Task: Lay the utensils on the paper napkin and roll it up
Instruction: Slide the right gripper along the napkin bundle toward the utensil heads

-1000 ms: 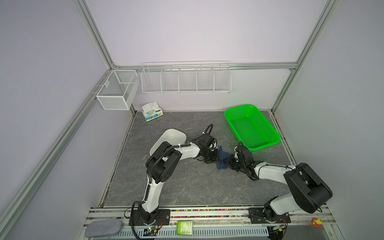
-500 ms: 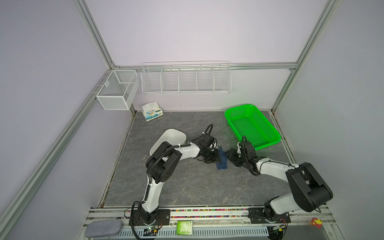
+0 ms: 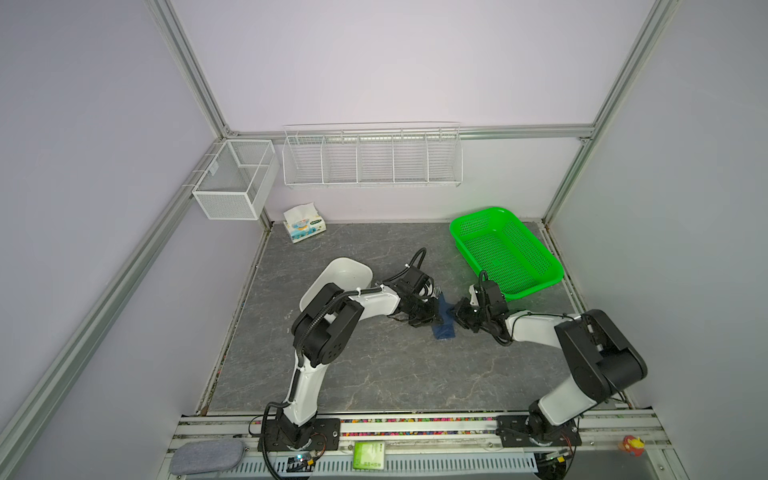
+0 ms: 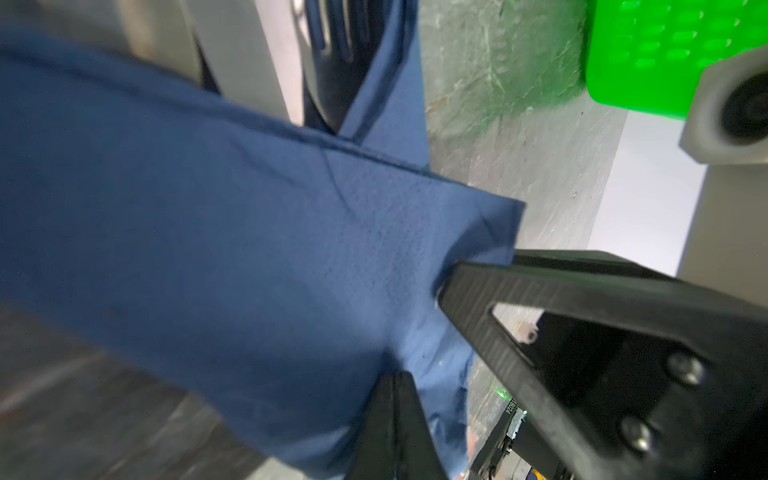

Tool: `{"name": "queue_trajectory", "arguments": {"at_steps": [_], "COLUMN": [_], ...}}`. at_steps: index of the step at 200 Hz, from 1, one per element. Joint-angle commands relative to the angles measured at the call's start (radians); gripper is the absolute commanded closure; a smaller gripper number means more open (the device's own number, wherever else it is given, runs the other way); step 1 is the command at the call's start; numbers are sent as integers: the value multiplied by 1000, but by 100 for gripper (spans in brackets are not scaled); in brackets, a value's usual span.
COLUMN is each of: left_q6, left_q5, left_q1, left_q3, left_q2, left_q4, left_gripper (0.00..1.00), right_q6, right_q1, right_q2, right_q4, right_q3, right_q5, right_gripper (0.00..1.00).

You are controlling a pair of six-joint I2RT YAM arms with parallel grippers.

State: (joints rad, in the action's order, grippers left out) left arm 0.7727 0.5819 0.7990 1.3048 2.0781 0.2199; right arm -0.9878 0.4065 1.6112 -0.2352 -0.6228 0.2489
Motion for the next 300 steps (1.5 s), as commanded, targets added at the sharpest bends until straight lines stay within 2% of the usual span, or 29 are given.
{"name": "queue_trajectory", "arguments": {"at_steps": [1, 7, 43, 120, 194, 242, 300], "left_q6": [-19, -21, -26, -51, -65, -71, -68], "left_q5": [-17, -17, -17, -96, -3, -14, -13], "left_q1": [6, 6, 6, 0, 3, 7, 8], "left_q3": [7, 7, 11, 10, 44, 46, 44], "left_q2": [24, 24, 8, -61, 11, 21, 18], "left_q4": [33, 34, 30, 62, 64, 88, 80], "left_gripper": [95, 95, 92, 81, 86, 88, 88], "right_q6": [18, 23, 25, 21, 31, 32, 11], "right_q1": [-4, -4, -5, -5, -5, -1, 41], "right_q2": [-35, -42, -76, -112, -124, -167, -210], "right_q4": [13, 4, 1, 8, 29, 48, 62], "right_q3": [7, 11, 29, 79, 76, 80, 104], "right_q5": [-20, -20, -28, -51, -54, -36, -26], "right_gripper": [91, 94, 94, 94, 91, 76, 67]}}
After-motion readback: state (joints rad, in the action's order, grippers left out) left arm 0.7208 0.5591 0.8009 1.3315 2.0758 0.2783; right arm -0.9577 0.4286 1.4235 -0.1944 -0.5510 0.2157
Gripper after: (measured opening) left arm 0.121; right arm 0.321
